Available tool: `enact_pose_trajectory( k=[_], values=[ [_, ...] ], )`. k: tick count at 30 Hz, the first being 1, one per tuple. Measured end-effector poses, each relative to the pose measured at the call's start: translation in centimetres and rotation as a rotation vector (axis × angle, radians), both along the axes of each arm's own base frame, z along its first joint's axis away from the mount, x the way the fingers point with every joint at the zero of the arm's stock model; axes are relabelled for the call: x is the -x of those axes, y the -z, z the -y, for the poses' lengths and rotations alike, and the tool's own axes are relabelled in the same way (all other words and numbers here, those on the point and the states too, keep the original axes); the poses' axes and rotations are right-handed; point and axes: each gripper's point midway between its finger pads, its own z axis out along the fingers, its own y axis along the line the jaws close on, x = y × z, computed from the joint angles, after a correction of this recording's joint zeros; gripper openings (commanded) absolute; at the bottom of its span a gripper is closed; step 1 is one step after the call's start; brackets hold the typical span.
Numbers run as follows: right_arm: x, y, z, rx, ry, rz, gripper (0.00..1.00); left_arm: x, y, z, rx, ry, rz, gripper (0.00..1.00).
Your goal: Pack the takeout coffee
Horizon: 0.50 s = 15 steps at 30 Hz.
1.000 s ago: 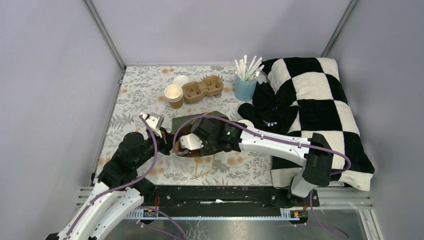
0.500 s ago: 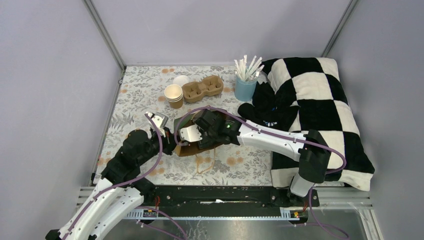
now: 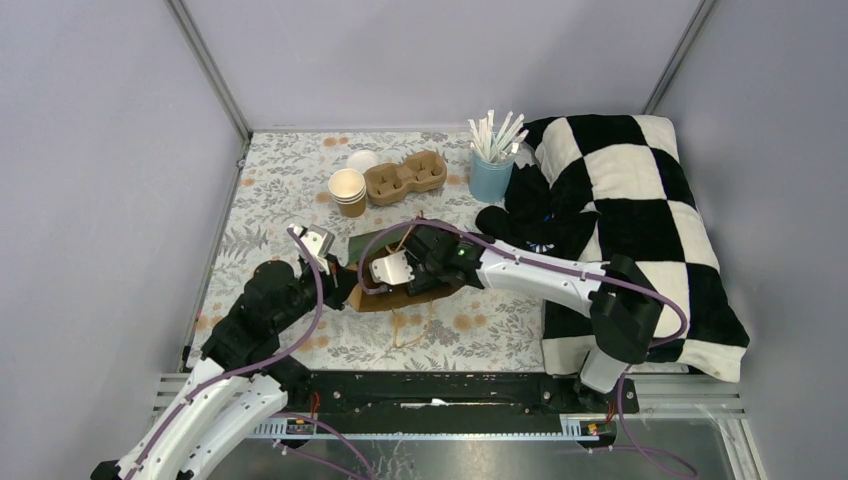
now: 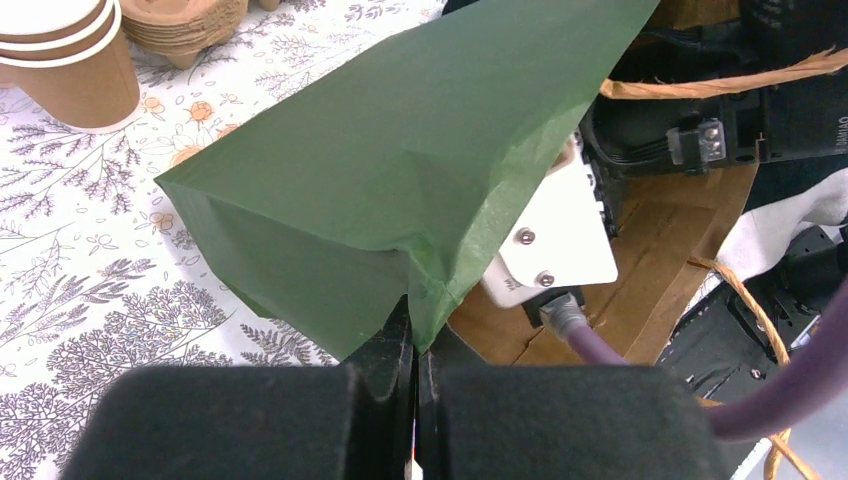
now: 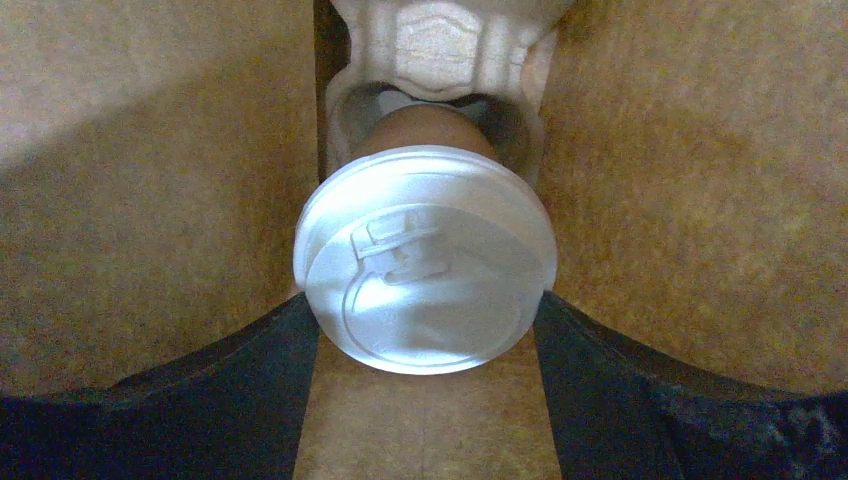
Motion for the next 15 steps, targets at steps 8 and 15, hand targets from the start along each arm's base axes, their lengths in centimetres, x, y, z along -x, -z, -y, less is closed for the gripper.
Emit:
enact_pose_trajectory(
  k=[8, 15],
  values=[
    [-0.5, -1.0, 0.4, -0.034, -0.009, 0.056, 0.28, 0.0, -0.2, -0.2, 0.003, -0.009, 0.009, 0.00],
    [-1.7, -0.3, -0.3, -0.047, 0.006, 0.075, 0.29, 0.0, -0.1, -0.2, 0.001, -0.010, 0.006, 0.00]
  ],
)
